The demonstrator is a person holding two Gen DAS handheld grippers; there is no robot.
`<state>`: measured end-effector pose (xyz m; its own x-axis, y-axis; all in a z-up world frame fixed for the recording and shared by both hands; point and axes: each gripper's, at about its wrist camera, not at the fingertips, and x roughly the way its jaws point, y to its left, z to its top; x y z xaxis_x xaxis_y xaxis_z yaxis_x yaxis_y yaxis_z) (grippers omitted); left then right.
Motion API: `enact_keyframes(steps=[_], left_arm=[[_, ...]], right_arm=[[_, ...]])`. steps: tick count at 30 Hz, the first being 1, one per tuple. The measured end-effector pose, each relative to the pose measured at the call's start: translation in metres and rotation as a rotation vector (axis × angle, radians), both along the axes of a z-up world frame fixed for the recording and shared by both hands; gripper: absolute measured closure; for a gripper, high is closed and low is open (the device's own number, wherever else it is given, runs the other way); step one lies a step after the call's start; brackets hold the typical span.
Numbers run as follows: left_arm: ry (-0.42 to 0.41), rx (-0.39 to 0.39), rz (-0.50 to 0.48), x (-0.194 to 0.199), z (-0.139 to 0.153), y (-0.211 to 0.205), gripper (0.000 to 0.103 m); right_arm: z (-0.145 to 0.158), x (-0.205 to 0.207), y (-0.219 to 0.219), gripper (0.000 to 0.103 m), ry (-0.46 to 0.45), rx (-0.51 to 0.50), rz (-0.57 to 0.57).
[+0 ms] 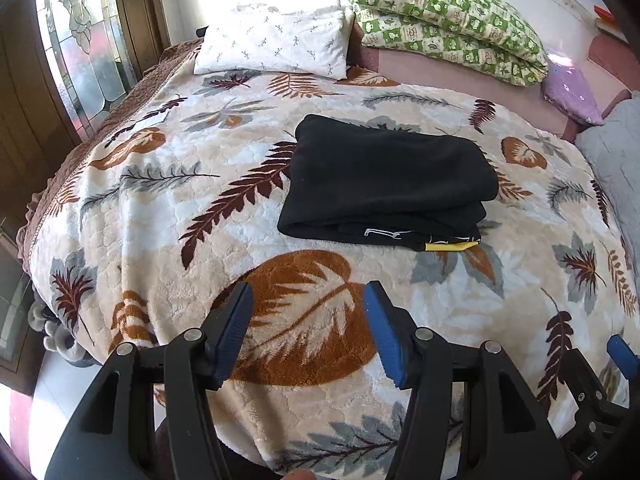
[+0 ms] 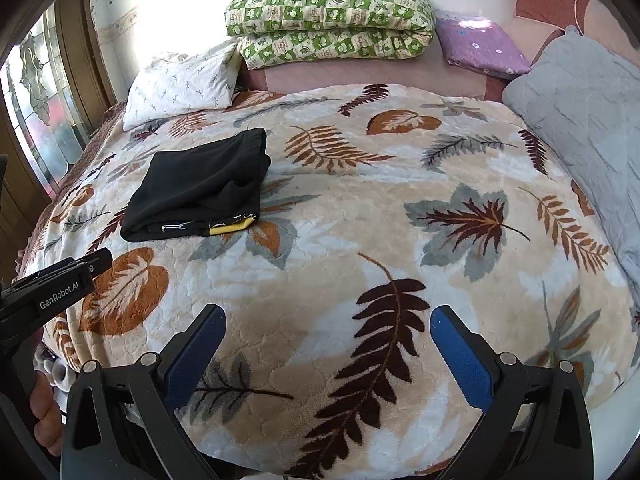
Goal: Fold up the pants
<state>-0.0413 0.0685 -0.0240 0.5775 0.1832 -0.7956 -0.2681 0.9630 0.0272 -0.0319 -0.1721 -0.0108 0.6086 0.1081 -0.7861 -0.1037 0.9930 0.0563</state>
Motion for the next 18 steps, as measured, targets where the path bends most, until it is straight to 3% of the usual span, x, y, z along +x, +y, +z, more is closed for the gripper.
enact_keyframes(steps=[18], left_arm=[[0.038,-0.03,-0.093,0.012,-0.001,-0.011,0.047]], right_arm=[[-0.006,0.003,-0.001,0.0,0.021,-0.006,0.001]])
